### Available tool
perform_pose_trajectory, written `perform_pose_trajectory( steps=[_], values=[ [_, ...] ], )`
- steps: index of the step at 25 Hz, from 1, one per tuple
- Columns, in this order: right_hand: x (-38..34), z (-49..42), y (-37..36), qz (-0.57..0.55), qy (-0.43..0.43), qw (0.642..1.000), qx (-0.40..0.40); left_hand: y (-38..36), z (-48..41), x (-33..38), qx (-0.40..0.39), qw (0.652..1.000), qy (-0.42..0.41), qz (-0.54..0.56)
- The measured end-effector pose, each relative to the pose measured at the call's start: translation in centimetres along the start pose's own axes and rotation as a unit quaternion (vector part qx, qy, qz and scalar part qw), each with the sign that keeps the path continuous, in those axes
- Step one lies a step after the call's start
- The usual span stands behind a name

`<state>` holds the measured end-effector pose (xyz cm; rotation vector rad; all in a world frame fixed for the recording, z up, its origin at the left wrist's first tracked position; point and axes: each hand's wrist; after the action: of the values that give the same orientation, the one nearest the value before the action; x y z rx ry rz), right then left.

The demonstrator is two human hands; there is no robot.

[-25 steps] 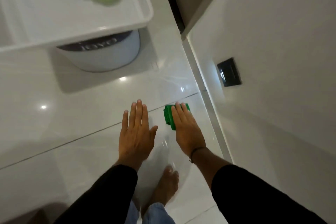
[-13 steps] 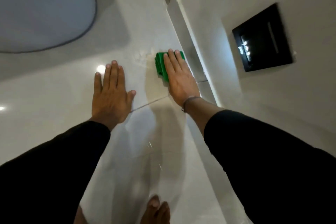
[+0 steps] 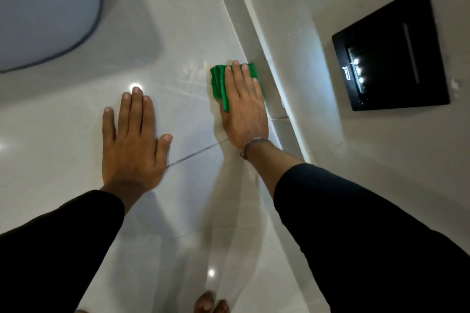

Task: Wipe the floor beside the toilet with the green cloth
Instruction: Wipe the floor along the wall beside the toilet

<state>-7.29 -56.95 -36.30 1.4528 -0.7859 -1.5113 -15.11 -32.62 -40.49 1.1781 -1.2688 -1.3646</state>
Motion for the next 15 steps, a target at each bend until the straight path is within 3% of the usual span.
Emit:
perform_pose_trajectory(
  steps=[9,15],
  values=[
    [0.7,-0.4,-0.2,-0.068,0.001,0.998,0.020,0.2,0.4,0.7,-0.010,0.999,0.028,0.014],
    [2.5,5.4,0.3,-0.113,-0.021,0.993,-0.005,-0.1,0.5,0.3,-0.008,1.000,0.022,0.020]
  ],
)
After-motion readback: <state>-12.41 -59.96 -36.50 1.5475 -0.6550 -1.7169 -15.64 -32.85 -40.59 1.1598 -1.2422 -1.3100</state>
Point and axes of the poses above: each hand's wrist, its own z-axis away from the middle knuckle, its own y-axis out of the back of the hand, x = y × z, and after that the axes turned 15 degrees about -z, right-handed
